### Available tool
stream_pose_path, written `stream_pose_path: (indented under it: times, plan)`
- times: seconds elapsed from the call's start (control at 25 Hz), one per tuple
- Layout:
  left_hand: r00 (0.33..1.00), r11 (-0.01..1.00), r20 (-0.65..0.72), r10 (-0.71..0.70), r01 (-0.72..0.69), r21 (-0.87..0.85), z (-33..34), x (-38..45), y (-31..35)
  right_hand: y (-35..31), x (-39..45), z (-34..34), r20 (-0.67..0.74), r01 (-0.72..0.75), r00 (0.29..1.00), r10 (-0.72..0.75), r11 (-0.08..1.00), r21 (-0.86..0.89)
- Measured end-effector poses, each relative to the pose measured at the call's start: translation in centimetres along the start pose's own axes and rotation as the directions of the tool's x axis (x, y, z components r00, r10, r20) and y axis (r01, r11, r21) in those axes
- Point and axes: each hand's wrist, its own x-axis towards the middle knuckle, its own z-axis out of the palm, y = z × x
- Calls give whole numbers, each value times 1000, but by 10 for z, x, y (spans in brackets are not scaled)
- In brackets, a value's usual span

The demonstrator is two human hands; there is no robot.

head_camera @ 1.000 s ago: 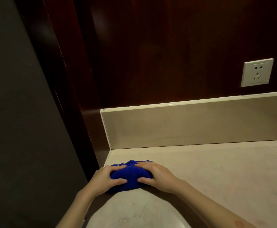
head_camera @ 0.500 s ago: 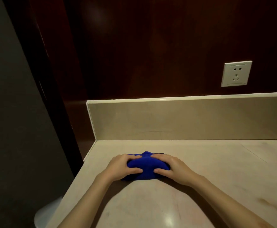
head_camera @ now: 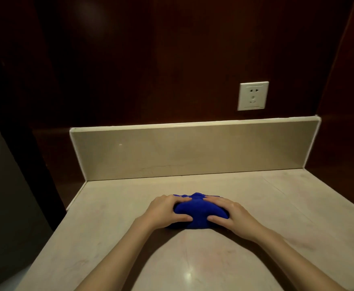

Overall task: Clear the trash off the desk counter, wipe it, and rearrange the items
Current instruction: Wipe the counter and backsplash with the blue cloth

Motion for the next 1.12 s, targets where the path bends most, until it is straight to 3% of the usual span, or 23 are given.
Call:
stream_pose_path:
  times: [0.36, 0.68, 0.88, 1.12]
  plan:
    - [994, 994, 21, 105, -105, 6, 3, 5, -8, -13, -9, 11, -93, -95, 991, 91, 995, -40]
    - [985, 986, 48, 166, -166, -2, -18, -9, -45, -42, 3, 40, -124, -99, 989, 87, 991, -94]
    - [993, 994, 51, 109, -108, -25, -45, -41, -105, -90, 34, 81, -105, -35, 994, 23, 993, -113]
    - [999, 997, 48, -10, 14, -82, -84, -110, -182, -158, 81, 139, 15, 120, 993, -119, 987, -104]
